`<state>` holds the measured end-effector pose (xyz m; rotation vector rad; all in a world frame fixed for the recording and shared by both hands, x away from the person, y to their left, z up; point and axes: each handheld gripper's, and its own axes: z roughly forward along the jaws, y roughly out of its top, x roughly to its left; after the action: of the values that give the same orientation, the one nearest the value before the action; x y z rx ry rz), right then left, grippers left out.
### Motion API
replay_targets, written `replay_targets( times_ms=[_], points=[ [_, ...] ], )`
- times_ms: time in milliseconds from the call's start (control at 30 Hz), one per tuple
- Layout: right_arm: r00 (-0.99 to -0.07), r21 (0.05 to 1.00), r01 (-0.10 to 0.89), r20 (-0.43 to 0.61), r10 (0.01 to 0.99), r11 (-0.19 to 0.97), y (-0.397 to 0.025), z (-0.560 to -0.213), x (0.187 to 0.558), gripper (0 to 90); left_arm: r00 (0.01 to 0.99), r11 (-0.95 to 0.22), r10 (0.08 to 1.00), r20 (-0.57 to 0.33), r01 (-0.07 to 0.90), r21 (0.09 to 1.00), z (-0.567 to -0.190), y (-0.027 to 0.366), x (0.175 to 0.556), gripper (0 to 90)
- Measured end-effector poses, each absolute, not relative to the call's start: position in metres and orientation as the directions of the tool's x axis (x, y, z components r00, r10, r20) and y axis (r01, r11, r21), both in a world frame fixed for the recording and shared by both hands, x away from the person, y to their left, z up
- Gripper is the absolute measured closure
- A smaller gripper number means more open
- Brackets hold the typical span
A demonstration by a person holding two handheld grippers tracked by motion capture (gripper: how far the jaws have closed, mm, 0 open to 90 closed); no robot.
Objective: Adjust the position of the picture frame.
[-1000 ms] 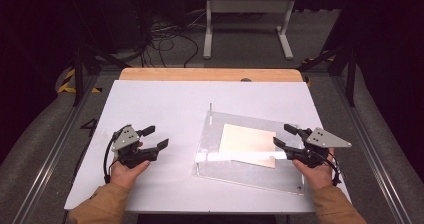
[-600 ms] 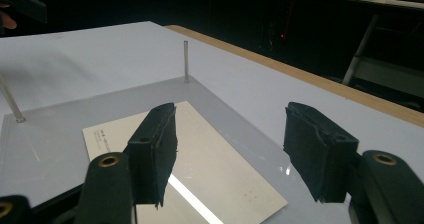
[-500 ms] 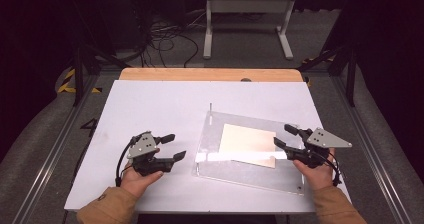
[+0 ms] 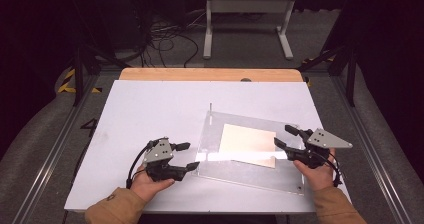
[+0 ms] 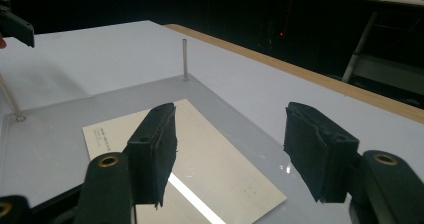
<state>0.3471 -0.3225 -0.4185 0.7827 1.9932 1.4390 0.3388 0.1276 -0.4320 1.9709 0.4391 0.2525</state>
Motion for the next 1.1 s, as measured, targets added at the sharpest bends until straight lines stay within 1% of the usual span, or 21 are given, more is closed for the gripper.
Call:
replay_targets(
  times_ms=[167, 200, 300, 400, 600, 700, 800, 933, 1033, 1100],
  points=[
    [-0.679, 0.958, 0.143, -0.088, 0.729, 0.249, -0.323, -0.419, 0.347, 37.7, 0.919, -0.402, 0.391, -0.048, 0.218, 0.890, -0.436, 0.122, 0.342, 36.7],
    [-0.679, 0.958, 0.143, -0.088, 0.729, 0.249, -0.323, -0.419, 0.347, 37.7, 0.919, -0.413, 0.390, -0.056, 0.229, 0.882, -0.438, 0.120, 0.342, 39.1],
    [-0.677, 0.957, 0.144, -0.090, 0.731, 0.251, -0.324, -0.419, 0.346, 37.7, 0.922, -0.466, 0.386, -0.038, 0.230, 0.854, -0.443, 0.115, 0.343, 45.5],
    [-0.676, 0.958, 0.144, -0.087, 0.731, 0.247, -0.325, -0.419, 0.346, 37.7, 0.929, -0.495, 0.368, -0.051, 0.242, 0.835, -0.445, 0.112, 0.344, 54.0],
    [-0.675, 0.958, 0.146, -0.086, 0.733, 0.247, -0.326, -0.419, 0.345, 37.7, 0.930, -0.535, 0.357, -0.088, 0.280, 0.797, -0.448, 0.110, 0.346, 75.1],
    [-0.672, 0.958, 0.147, -0.085, 0.736, 0.245, -0.326, -0.419, 0.345, 37.7, 0.931, -0.536, 0.347, -0.112, 0.295, 0.791, -0.447, 0.111, 0.347, 81.4],
    [-0.672, 0.958, 0.150, -0.082, 0.736, 0.244, -0.326, -0.420, 0.345, 37.7, 0.932, -0.546, 0.349, -0.094, 0.283, 0.788, -0.444, 0.110, 0.347, 82.7],
    [-0.673, 0.957, 0.152, -0.083, 0.735, 0.247, -0.326, -0.420, 0.344, 37.8, 0.932, -0.558, 0.359, -0.045, 0.253, 0.790, -0.437, 0.108, 0.345, 84.6],
    [-0.670, 0.957, 0.154, -0.081, 0.738, 0.245, -0.328, -0.420, 0.344, 37.9, 0.923, -0.536, 0.379, -0.063, 0.275, 0.798, -0.433, 0.111, 0.350, 84.7],
    [-0.669, 0.956, 0.156, -0.083, 0.739, 0.249, -0.328, -0.420, 0.343, 38.1, 0.917, -0.522, 0.395, -0.060, 0.278, 0.807, -0.429, 0.114, 0.353, 84.8]
  ],
)
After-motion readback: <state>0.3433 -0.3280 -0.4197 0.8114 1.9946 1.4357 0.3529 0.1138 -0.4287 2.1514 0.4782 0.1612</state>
